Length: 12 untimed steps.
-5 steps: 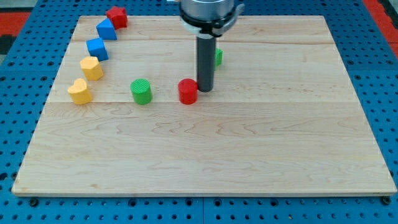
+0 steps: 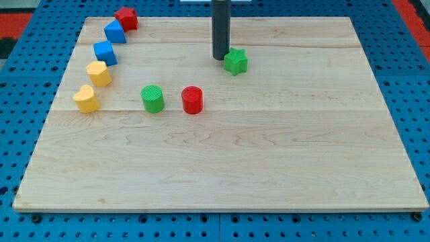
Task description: Place the green star right to the red circle
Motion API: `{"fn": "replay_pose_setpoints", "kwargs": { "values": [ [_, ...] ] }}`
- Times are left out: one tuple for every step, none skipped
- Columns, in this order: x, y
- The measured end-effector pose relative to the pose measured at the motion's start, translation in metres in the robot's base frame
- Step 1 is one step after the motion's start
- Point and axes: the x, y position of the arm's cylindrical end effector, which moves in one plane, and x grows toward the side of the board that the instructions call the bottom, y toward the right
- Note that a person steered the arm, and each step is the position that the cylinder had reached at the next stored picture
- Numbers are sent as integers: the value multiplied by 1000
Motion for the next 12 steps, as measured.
{"fn": "replay_pose_setpoints", "kwargs": {
  "values": [
    [9,13],
    [26,47],
    [32,74],
    [12,115],
    [31,115],
    [59,110],
    [78,115],
    [84,114],
    [103,92],
    [113,99],
    [131,105],
    [158,98]
  ]
}}
